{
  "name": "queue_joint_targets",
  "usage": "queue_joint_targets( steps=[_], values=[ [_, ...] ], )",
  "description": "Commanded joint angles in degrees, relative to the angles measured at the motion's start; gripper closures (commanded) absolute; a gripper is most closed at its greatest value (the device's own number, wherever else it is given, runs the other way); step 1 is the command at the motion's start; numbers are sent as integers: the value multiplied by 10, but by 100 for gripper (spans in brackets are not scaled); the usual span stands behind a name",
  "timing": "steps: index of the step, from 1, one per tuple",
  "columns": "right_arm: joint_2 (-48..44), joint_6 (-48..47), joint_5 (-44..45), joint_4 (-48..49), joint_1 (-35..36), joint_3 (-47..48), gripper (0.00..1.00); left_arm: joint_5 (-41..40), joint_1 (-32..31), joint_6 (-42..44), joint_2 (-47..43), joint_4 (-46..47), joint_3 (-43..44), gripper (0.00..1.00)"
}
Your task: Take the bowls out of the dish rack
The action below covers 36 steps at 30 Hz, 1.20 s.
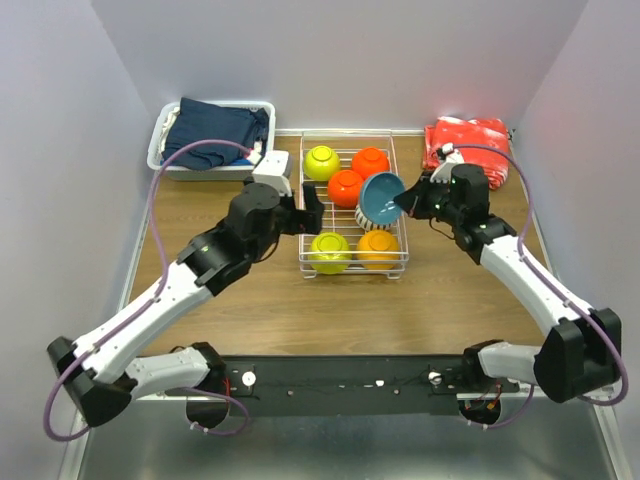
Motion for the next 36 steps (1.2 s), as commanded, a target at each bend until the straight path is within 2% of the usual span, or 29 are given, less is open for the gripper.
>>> queue_joint_targets(
  steps=[1,3,8,11,15,19,28,31,32,34,35,36],
  values=[
    [-34,-57,307,-234,-2,48,99,-132,3,93,-77,-70,-31,1],
    [-29,-54,388,-271,-7,56,99,-154,3,103,-101,-74,-61,1],
    [35,-33,445,-316,-79,66,99,-195,4,125,-164,-65,-120,1],
    [85,-21,415,-300,-131,68,99,-199,4,125,-183,-70,-142,1],
    [136,-8,305,-252,-212,65,99,-199,6,121,-205,-68,-179,1],
    [200,2,233,-215,-281,74,99,-190,12,122,-222,-64,-198,1],
    [292,3,188,-184,-323,94,98,-147,35,116,-229,-56,-206,1],
    [290,-3,195,-190,-325,89,89,-134,40,115,-226,-56,-206,1],
    [278,-5,196,-192,-325,88,80,-131,43,114,-225,-55,-206,1],
    [264,-9,204,-197,-325,81,71,-125,48,115,-222,-52,-206,1],
    [254,-12,209,-200,-325,79,61,-122,51,114,-219,-50,-206,1],
    [235,-12,215,-203,-325,77,56,-118,54,114,-216,-49,-206,1]
  ],
)
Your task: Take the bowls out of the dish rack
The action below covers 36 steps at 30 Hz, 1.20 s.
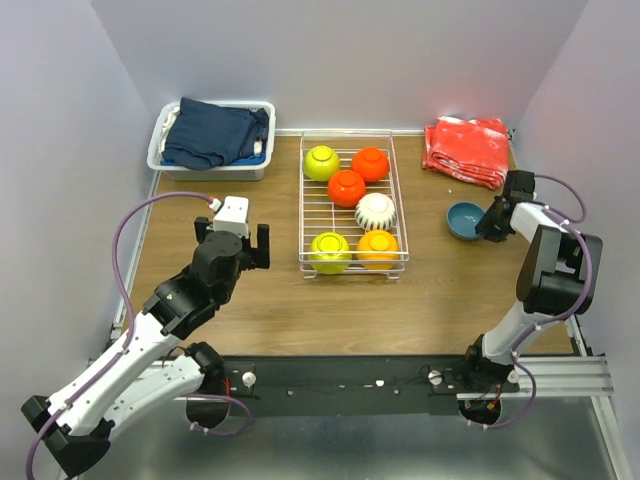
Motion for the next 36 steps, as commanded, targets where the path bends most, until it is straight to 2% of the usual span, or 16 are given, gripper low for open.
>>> queue_joint_targets(
  steps=[1,4,5,7,8,9,14,21,33,36],
  values=[
    [-52,-12,18,-14,-5,-12,50,32,12,-4,9,18,-5,1],
    [-110,-19,11,-22,-4,-20,33,41,13,-9,25,20,3,1],
    [-128,-18,9,-23,-4,-26,24,43,13,-10,39,19,7,1],
    [-187,-19,-4,-22,-4,-35,18,52,13,-16,57,16,28,1],
    [-211,-21,-11,-21,-4,-40,11,64,13,-18,77,11,38,1],
    [-231,-20,-29,-18,-3,-53,9,72,14,-21,88,9,48,1],
    [-390,21,-114,39,19,-136,4,122,16,-50,179,1,121,1],
    [-498,26,-213,67,40,-213,4,196,17,-104,311,14,222,1],
    [-538,6,-243,96,121,-261,4,319,16,-201,579,52,400,1],
    [-542,-2,-247,94,134,-263,4,327,17,-216,637,56,441,1]
  ],
)
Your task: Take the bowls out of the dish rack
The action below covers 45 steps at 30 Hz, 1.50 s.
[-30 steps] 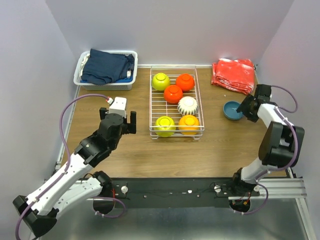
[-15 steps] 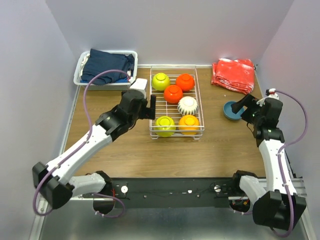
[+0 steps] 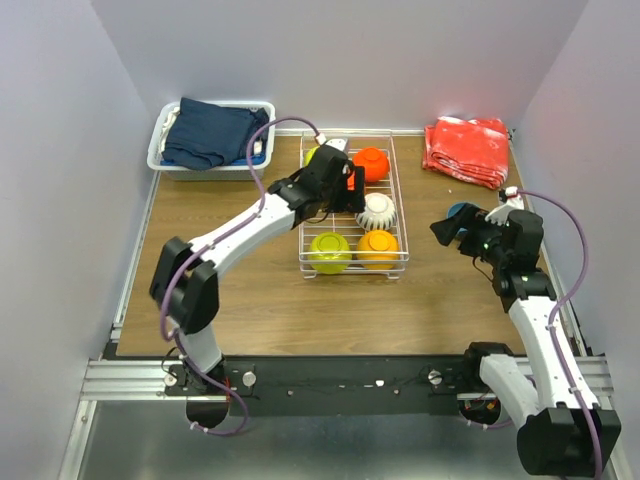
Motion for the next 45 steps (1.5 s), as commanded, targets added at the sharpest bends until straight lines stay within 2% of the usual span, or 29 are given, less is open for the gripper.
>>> queue_joint_targets(
  steps=[1,5,11,18,24,29,39,45],
  values=[
    [-15,-20,-18,17,21,-10,4,53,2,-46,74,16,71,1],
    [-16,-24,-15,15,30,-12,4,88,11,-67,121,54,82,1],
    [-15,-25,-15,17,32,-16,4,179,57,-150,140,181,15,1],
    [-13,-27,-13,20,32,-18,4,220,65,-166,196,176,47,1],
    [-12,-28,-12,18,31,-21,4,209,74,-187,219,188,44,1],
    [-11,-28,-10,19,32,-21,4,230,76,-207,235,207,44,1],
    [-13,-27,-7,24,32,-24,4,284,78,-283,245,275,3,1],
    [-13,-27,-8,26,43,-27,4,283,83,-301,218,297,-18,10]
  ],
)
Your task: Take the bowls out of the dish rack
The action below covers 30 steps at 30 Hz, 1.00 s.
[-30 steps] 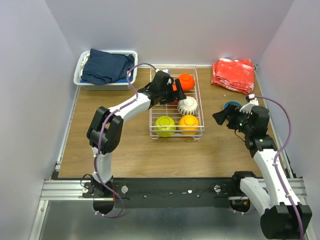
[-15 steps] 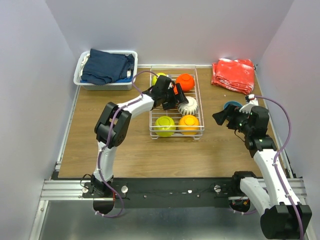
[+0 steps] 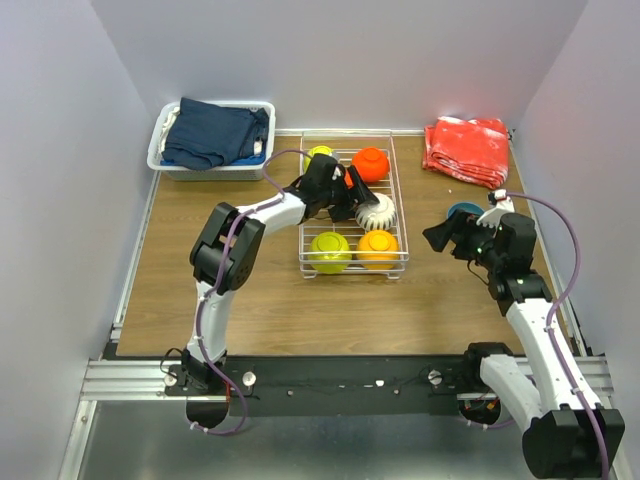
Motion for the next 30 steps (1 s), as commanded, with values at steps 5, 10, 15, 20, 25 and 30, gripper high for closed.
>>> queue_joint_targets(
  steps=[5,10,15,20,25,30],
  values=[
    [-6,-5,-2,16,9,-9,4,16,5,-40,-39,43,-34,19],
    [-4,-5,-2,17,9,-10,4,19,6,-50,-51,52,-40,27],
    [-4,-6,-4,18,8,-8,4,25,7,-56,-64,52,-41,33],
    [0,-6,-13,22,8,-7,4,24,7,-52,-81,50,-45,41],
    [9,-7,-29,32,9,-4,4,23,7,-48,-94,45,-51,52],
    [18,-7,-51,49,14,-3,4,18,7,-51,-118,42,-60,60]
  ],
)
